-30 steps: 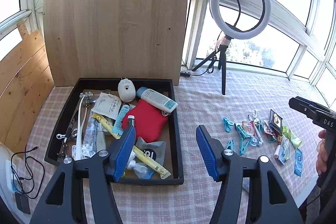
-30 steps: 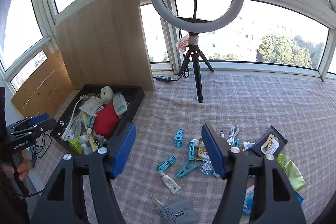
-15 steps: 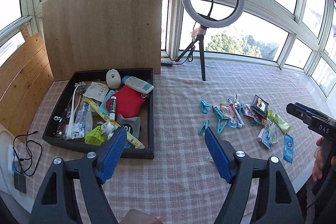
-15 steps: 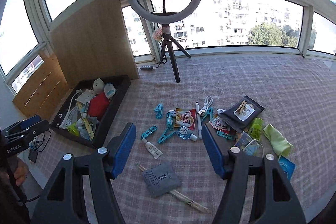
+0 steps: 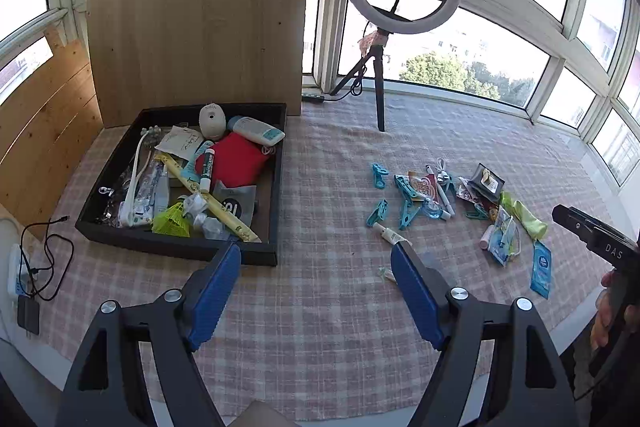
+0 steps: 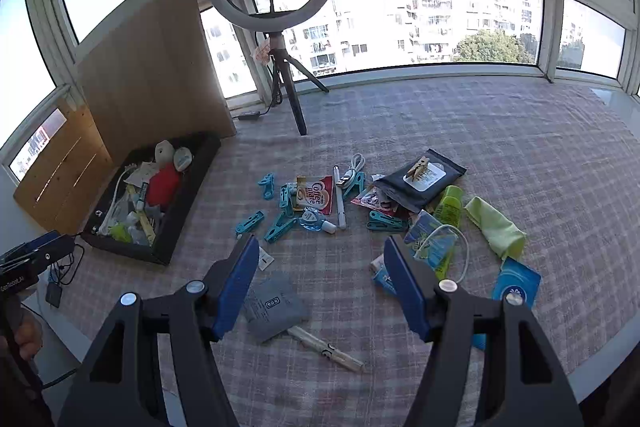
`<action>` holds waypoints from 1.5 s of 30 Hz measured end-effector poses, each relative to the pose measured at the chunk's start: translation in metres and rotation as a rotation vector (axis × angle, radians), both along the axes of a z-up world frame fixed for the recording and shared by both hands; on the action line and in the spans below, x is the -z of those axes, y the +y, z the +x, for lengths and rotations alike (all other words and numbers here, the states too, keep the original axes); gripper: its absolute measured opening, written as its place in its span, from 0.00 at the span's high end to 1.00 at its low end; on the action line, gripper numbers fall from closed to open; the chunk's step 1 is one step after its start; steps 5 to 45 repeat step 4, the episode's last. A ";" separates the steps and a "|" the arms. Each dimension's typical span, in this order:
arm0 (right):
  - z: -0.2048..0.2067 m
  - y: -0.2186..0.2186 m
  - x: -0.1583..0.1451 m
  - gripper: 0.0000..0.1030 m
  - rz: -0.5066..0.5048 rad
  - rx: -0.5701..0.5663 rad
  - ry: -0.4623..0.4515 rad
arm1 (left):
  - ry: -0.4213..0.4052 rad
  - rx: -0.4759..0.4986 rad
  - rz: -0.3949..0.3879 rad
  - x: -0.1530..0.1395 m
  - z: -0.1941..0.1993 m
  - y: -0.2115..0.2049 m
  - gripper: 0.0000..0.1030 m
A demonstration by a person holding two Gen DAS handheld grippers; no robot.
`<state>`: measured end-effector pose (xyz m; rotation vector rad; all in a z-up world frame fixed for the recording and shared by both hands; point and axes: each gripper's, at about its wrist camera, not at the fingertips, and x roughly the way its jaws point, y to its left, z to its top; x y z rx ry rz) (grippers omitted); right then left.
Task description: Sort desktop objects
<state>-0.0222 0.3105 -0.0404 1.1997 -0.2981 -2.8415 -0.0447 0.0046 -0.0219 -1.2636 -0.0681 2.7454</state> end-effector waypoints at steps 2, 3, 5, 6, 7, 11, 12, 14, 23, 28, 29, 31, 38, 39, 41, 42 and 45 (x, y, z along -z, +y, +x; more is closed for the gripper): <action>0.001 0.002 0.002 0.38 -0.004 0.003 -0.002 | 0.016 -0.004 -0.008 0.000 0.001 0.000 0.26; 0.002 0.003 0.003 0.38 -0.007 0.005 -0.004 | 0.026 -0.006 -0.021 0.000 0.002 0.001 0.26; 0.002 0.004 0.004 0.38 -0.008 0.006 -0.006 | 0.029 -0.004 -0.033 0.001 0.003 0.003 0.26; 0.002 0.004 0.004 0.38 -0.008 0.006 -0.006 | 0.029 -0.004 -0.033 0.001 0.003 0.003 0.26; 0.002 0.004 0.004 0.38 -0.008 0.006 -0.006 | 0.029 -0.004 -0.033 0.001 0.003 0.003 0.26; 0.002 0.004 0.004 0.38 -0.008 0.006 -0.006 | 0.029 -0.004 -0.033 0.001 0.003 0.003 0.26; 0.002 0.004 0.004 0.38 -0.008 0.006 -0.006 | 0.029 -0.004 -0.033 0.001 0.003 0.003 0.26; 0.002 0.004 0.004 0.38 -0.008 0.006 -0.006 | 0.029 -0.004 -0.033 0.001 0.003 0.003 0.26; 0.002 0.004 0.004 0.38 -0.008 0.006 -0.006 | 0.029 -0.004 -0.033 0.001 0.003 0.003 0.26; 0.002 0.004 0.004 0.38 -0.008 0.006 -0.006 | 0.029 -0.004 -0.033 0.001 0.003 0.003 0.26; 0.002 0.004 0.004 0.38 -0.008 0.006 -0.006 | 0.029 -0.004 -0.033 0.001 0.003 0.003 0.26; 0.002 0.004 0.004 0.38 -0.008 0.006 -0.006 | 0.029 -0.004 -0.033 0.001 0.003 0.003 0.26; 0.002 0.004 0.004 0.38 -0.008 0.006 -0.006 | 0.029 -0.004 -0.033 0.001 0.003 0.003 0.26; 0.002 0.004 0.004 0.38 -0.008 0.006 -0.006 | 0.029 -0.004 -0.033 0.001 0.003 0.003 0.26; 0.002 0.004 0.004 0.38 -0.008 0.006 -0.006 | 0.029 -0.004 -0.033 0.001 0.003 0.003 0.26; 0.002 0.004 0.004 0.38 -0.008 0.006 -0.006 | 0.029 -0.004 -0.033 0.001 0.003 0.003 0.26; 0.002 0.004 0.004 0.38 -0.008 0.006 -0.006 | 0.029 -0.004 -0.033 0.001 0.003 0.003 0.26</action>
